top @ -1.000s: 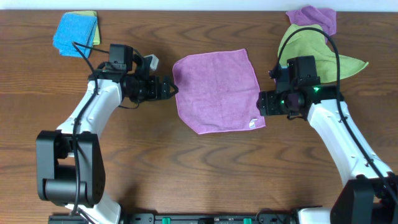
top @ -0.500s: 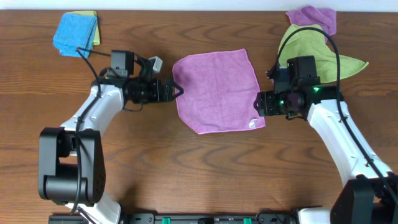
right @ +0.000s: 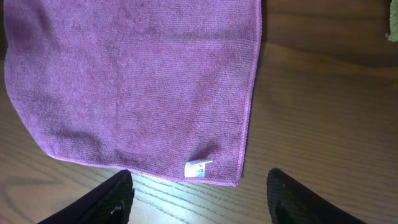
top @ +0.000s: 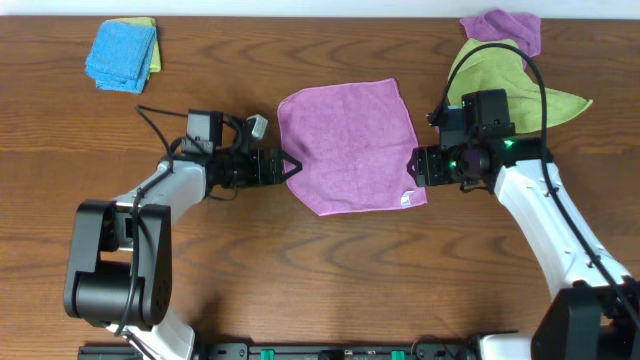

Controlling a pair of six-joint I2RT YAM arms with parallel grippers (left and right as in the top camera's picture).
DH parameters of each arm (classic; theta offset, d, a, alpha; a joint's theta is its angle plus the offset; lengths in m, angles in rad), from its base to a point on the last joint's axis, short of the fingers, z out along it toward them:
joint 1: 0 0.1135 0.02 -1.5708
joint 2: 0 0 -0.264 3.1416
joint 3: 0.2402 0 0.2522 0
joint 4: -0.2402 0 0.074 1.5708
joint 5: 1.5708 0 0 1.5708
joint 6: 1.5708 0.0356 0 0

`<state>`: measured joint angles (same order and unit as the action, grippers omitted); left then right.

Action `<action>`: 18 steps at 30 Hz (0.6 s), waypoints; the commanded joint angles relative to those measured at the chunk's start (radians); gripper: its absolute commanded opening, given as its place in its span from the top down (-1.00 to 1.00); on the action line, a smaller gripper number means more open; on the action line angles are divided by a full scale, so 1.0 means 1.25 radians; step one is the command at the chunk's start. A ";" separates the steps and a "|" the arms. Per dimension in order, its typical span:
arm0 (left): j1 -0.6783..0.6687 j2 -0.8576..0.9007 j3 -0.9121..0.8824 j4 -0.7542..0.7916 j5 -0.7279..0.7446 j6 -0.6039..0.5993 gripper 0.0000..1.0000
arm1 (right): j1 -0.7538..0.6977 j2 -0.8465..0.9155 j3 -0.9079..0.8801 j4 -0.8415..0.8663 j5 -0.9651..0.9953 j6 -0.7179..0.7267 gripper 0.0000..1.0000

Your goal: Fold the cloth

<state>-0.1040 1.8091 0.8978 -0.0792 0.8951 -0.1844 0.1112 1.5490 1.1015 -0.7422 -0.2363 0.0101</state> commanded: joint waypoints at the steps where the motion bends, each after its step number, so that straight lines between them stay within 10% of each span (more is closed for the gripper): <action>1: -0.002 0.009 -0.027 0.030 0.012 -0.043 -0.90 | -0.005 -0.005 -0.002 0.002 -0.012 -0.016 -0.38; 18: -0.061 0.090 -0.053 0.154 0.015 -0.129 -0.91 | -0.005 -0.005 -0.002 0.009 -0.013 -0.021 -0.39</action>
<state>-0.1684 1.8721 0.8413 0.1173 0.9298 -0.3180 0.1112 1.5490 1.1015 -0.7326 -0.2394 0.0021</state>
